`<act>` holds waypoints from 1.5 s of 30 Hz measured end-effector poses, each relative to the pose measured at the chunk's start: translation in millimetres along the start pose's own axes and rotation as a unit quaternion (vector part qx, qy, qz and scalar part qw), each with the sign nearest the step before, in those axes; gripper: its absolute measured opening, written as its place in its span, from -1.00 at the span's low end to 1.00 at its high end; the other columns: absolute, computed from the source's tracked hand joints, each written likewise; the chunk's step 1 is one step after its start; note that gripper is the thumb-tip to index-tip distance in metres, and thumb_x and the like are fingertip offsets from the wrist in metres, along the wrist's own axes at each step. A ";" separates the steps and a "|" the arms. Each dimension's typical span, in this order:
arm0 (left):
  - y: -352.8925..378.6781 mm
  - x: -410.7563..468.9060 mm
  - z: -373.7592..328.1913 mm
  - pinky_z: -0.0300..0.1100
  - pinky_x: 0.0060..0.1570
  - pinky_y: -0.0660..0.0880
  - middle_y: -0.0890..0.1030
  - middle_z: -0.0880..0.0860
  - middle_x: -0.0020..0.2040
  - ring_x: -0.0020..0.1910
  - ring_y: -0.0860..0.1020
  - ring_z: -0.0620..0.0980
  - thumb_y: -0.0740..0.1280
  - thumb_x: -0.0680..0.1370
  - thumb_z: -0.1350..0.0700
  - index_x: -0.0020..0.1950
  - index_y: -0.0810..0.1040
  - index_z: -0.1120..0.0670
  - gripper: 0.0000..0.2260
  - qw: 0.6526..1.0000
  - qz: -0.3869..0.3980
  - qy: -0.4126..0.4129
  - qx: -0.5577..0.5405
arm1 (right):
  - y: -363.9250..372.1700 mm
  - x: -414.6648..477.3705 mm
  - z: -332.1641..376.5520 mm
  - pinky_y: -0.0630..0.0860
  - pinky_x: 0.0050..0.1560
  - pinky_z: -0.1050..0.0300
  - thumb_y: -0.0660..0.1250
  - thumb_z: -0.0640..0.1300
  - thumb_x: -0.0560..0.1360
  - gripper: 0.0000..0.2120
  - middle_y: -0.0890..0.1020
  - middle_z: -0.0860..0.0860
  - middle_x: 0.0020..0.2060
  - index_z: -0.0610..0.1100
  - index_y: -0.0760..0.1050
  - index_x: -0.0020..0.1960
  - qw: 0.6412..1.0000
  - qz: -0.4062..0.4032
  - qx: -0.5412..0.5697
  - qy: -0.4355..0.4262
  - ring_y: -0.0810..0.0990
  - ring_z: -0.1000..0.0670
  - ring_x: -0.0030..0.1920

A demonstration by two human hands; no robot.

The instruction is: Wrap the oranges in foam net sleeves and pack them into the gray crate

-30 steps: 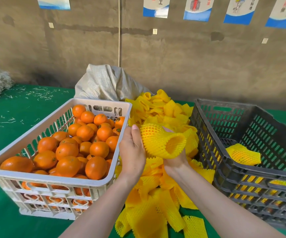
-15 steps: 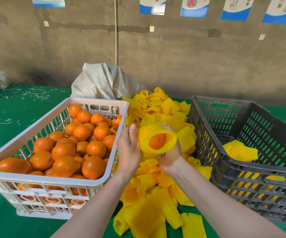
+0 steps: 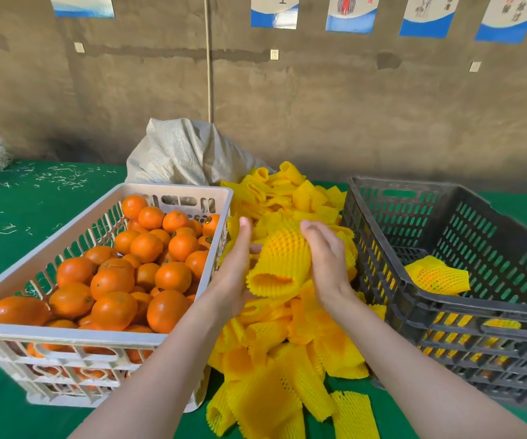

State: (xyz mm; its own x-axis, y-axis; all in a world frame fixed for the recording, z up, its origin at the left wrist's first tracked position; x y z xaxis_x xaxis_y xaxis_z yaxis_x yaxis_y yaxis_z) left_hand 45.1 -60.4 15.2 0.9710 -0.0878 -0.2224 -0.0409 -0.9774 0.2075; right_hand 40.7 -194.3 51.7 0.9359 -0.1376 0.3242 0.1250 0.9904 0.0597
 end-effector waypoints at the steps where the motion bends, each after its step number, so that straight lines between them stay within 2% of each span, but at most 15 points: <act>1: 7.2 -4.5 0.8 0.07 -0.08 0.60 0.67 0.16 0.01 -0.04 0.66 0.15 0.16 0.28 -0.47 0.13 0.62 0.05 -0.27 0.996 0.062 -0.045 -0.040 | -1.1 -0.1 3.9 0.41 -0.18 0.15 0.25 -0.10 0.56 -0.69 0.49 -0.09 -0.31 -0.37 0.46 -0.14 0.996 0.005 -0.063 -0.058 0.47 0.01 -0.23; 4: 18.9 -7.0 -2.0 -0.08 -0.21 0.59 0.69 0.13 -0.02 -0.10 0.68 0.08 0.37 0.32 -0.30 0.06 0.67 -0.02 -0.52 0.989 0.126 -0.019 -0.073 | -2.4 -2.0 5.9 0.34 -0.23 0.20 0.23 -0.09 0.56 -0.81 0.44 0.03 -0.29 -0.22 0.42 -0.13 0.973 -0.002 -0.177 -0.146 0.43 0.05 -0.24; 7: 19.5 -4.8 -1.8 -0.02 0.00 0.58 0.65 0.13 0.11 0.07 0.64 0.10 0.45 0.34 -0.14 0.26 0.54 0.03 -0.46 0.989 0.115 0.001 -0.088 | -5.5 -3.2 4.7 0.28 -0.27 0.37 0.21 -0.08 0.54 -0.81 0.40 0.05 -0.31 -0.17 0.36 -0.19 0.965 -0.040 -0.189 -0.180 0.37 0.16 -0.28; 10: 18.2 -5.0 -0.2 -0.08 -0.13 0.59 0.67 0.09 0.07 0.03 0.65 0.06 0.46 0.33 -0.09 0.23 0.54 0.02 -0.50 0.990 0.116 0.014 -0.080 | -8.1 -3.5 4.0 0.24 -0.38 0.26 0.21 -0.16 0.57 -0.75 0.34 0.07 -0.42 -0.09 0.32 -0.27 0.976 -0.049 -0.141 -0.161 0.33 0.14 -0.38; 15: 19.6 -7.7 -0.9 -0.16 -0.29 0.57 0.69 0.10 -0.05 -0.14 0.67 0.03 0.47 0.30 -0.16 0.12 0.61 0.01 -0.54 0.986 0.157 0.003 -0.056 | -11.1 7.3 11.2 0.28 -0.35 0.24 0.25 -0.24 0.56 -0.76 0.37 0.00 -0.42 -0.21 0.38 -0.28 0.981 0.045 -0.116 -0.149 0.34 0.12 -0.36; 18: 22.5 -7.6 0.1 -0.13 -0.19 0.61 0.69 0.09 0.00 -0.05 0.67 0.04 0.44 0.33 -0.21 -0.02 0.70 -0.08 -0.68 0.979 0.195 0.018 -0.049 | -11.2 13.7 16.9 0.28 -0.37 0.32 0.28 -0.16 0.51 -0.75 0.37 0.05 -0.44 -0.17 0.37 -0.33 0.982 0.099 -0.084 -0.136 0.34 0.19 -0.39; 23: 26.0 -9.9 -5.5 -0.13 -0.06 0.59 0.65 0.04 0.12 0.07 0.64 0.00 0.56 0.06 -0.33 0.25 0.52 -0.05 -0.18 0.983 0.158 0.090 -0.011 | -16.0 13.9 15.0 0.43 -0.19 0.23 0.30 -0.06 0.44 -0.85 0.49 0.03 -0.27 -0.15 0.46 -0.13 0.983 0.097 -0.078 -0.137 0.48 0.10 -0.20; 27: 20.8 -7.7 -13.9 -0.28 -0.16 0.57 0.60 -0.06 0.06 -0.02 0.64 -0.15 0.49 0.24 -0.21 0.10 0.45 -0.13 -0.51 0.974 0.090 0.195 0.070 | -19.1 3.7 -6.2 0.41 0.31 -0.04 0.46 0.19 0.29 -0.24 0.42 -0.06 0.32 0.01 0.26 0.39 0.991 0.130 0.023 0.017 0.42 -0.01 0.31; 30: 25.3 -10.6 -15.8 -0.42 -0.04 0.46 0.54 -0.12 0.03 0.04 0.54 -0.18 0.32 0.47 -0.19 0.05 0.46 -0.10 -0.75 0.954 0.086 0.243 0.153 | -17.9 -6.9 -10.7 0.50 0.21 -0.08 0.61 0.25 -0.02 0.06 0.43 -0.04 0.35 0.17 0.25 0.40 0.960 0.222 0.121 0.124 0.47 -0.06 0.30; 32: 42.6 -7.8 -11.2 -0.45 0.18 0.30 0.44 -0.04 0.19 0.24 0.38 -0.10 0.01 0.46 -0.24 0.16 0.42 -0.10 -0.59 0.935 0.059 0.254 0.238 | -12.8 -14.3 -0.4 0.55 0.05 0.22 0.63 0.04 0.14 -0.03 0.50 -0.01 0.23 -0.08 0.26 0.44 0.950 0.266 0.116 0.117 0.60 0.14 0.10; 34: 60.1 -1.5 -3.6 -0.13 0.44 0.16 0.24 0.16 0.41 0.42 0.20 0.10 -0.29 0.34 -0.27 0.42 0.25 0.04 -0.23 0.931 0.018 0.236 0.279 | -9.7 -17.9 2.0 0.45 -0.19 0.52 0.34 -0.28 0.49 -0.35 0.26 0.09 -0.02 -0.47 0.08 0.42 0.963 0.243 0.082 0.078 0.57 0.36 -0.27; 36: 66.0 -0.1 -6.1 -0.10 0.41 0.16 0.25 0.09 0.39 0.40 0.22 0.05 -0.26 0.45 -0.24 0.38 0.29 0.02 -0.34 0.933 -0.019 0.254 0.256 | -21.5 -11.5 0.6 0.49 -0.14 0.37 0.34 -0.37 0.46 -0.64 0.64 0.02 -0.14 -0.43 0.38 0.22 0.983 0.171 0.031 0.052 0.55 0.25 -0.30; 37: 66.1 0.0 -8.1 -0.18 0.32 0.21 0.32 0.00 0.30 0.31 0.30 -0.07 -0.16 0.55 -0.20 0.28 0.37 -0.02 -0.50 0.939 -0.032 0.259 0.224 | -31.7 -7.2 -0.2 0.51 -0.10 0.23 0.43 -0.36 0.38 -0.72 0.58 0.06 -0.20 -0.26 0.50 0.08 0.990 0.138 0.012 0.032 0.56 0.16 -0.22; 41: 82.8 11.9 -1.8 -0.20 -0.19 0.49 0.62 -0.12 -0.18 -0.16 0.56 -0.19 -0.03 0.60 -0.24 -0.15 0.51 -0.09 -0.60 0.990 -0.046 0.134 0.021 | -65.5 8.9 7.3 0.54 -0.12 0.19 0.52 -0.23 0.34 -0.71 0.58 0.08 -0.14 -0.03 0.51 -0.02 0.995 0.089 -0.054 -0.001 0.56 0.11 -0.12; 45: 118.9 24.3 9.8 -0.05 -0.14 0.53 0.59 0.07 -0.14 -0.17 0.59 0.03 0.06 0.64 -0.12 -0.08 0.50 0.02 -0.68 0.998 -0.037 0.052 -0.018 | -109.1 39.6 23.9 0.47 0.08 0.17 0.56 -0.05 0.22 -0.42 0.48 0.04 0.08 0.00 0.35 0.14 0.994 0.008 -0.097 -0.058 0.49 0.10 0.06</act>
State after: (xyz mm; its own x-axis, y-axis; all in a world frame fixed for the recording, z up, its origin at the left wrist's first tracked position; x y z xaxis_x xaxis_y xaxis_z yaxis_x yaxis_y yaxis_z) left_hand 61.6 -180.7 25.2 0.9904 0.0070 -0.1382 0.0387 -0.9729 0.2282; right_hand 56.3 -308.1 80.6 0.8959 -0.1115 0.4301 0.1816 0.9753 -0.1254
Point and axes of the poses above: each hand's wrist, its own x-axis towards the middle knuckle, its own y-axis out of the palm, z = x × y, the point moved 4 cm from there along x, towards the middle knuckle
